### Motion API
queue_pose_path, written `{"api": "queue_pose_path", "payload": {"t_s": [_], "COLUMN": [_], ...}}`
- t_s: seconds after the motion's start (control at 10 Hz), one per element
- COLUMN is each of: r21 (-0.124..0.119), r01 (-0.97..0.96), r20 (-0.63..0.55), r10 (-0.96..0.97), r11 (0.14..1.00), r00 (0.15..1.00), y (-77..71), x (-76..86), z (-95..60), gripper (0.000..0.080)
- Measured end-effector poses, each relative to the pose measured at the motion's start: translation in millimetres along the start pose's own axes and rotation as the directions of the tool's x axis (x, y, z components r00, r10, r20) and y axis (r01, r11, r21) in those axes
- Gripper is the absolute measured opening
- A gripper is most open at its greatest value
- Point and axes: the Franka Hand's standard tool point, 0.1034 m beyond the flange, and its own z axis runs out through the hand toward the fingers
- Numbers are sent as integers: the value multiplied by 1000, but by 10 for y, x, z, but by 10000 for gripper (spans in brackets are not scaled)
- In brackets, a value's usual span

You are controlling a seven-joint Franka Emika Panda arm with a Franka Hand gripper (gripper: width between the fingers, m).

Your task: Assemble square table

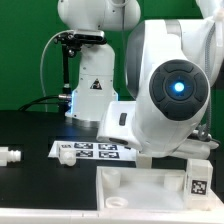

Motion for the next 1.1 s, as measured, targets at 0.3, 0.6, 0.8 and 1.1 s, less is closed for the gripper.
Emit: {"api": "queue_pose_path", "payload": {"t_s": [0.3,0.6,0.8,1.1], "r21": [1,4,2,-11], "r01": [123,116,78,47], "r20": [-63,-55,1,58], "r10": [-122,-116,-78,-46], "r11": [992,993,997,999], "r00": [990,992,997,997], "y": [-94,-71,-28,-57], "x": [-61,-41,-8,-1], "z": [41,73,255,440], "gripper": [648,648,648,648]}}
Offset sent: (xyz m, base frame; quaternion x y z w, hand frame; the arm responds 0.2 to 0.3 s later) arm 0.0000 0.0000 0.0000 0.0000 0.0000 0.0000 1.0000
